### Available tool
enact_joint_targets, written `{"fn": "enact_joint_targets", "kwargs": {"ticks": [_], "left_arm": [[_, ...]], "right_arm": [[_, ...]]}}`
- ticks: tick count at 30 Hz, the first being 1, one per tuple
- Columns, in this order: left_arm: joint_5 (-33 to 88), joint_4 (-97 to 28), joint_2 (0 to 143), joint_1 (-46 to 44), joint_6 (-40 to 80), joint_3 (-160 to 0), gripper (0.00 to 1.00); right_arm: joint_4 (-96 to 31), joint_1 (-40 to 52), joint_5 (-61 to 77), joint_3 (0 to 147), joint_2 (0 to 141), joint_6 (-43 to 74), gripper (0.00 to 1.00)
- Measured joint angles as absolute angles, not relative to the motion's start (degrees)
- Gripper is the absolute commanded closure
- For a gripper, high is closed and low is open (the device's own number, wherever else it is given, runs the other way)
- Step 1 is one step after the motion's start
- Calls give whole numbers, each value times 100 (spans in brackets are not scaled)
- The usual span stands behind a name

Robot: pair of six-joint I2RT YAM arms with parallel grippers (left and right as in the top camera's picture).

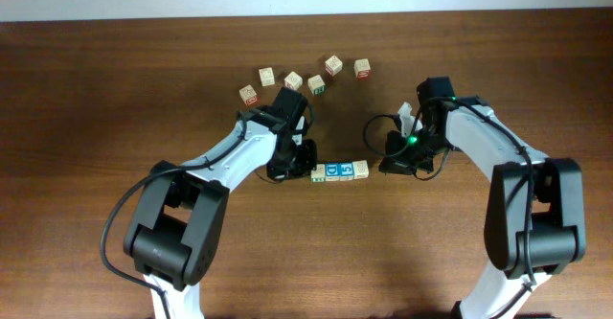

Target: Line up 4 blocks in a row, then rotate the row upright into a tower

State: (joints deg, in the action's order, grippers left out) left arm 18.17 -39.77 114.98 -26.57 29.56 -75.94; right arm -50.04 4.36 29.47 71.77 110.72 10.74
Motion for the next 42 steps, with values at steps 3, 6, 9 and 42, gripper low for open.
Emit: {"fn": "enact_joint_targets", "kwargs": {"ticks": [3, 6, 9, 42], "left_arm": [[1817, -3951, 11496, -2657, 2908, -7594, 100], [1914, -3946, 11498, -2657, 2834, -7594, 100], [1931, -3933, 11498, -2657, 2829, -7594, 100], [1315, -3999, 11496, -2493, 2783, -7520, 100]], "right_arm": [[-5004, 436, 2947, 7177, 11072, 1074, 96], [-5004, 436, 2947, 7177, 11072, 1076, 96], [-4884, 438, 2947, 7177, 11072, 1055, 96], [-4925, 1398, 3039, 7684, 11113, 784, 96]]}}
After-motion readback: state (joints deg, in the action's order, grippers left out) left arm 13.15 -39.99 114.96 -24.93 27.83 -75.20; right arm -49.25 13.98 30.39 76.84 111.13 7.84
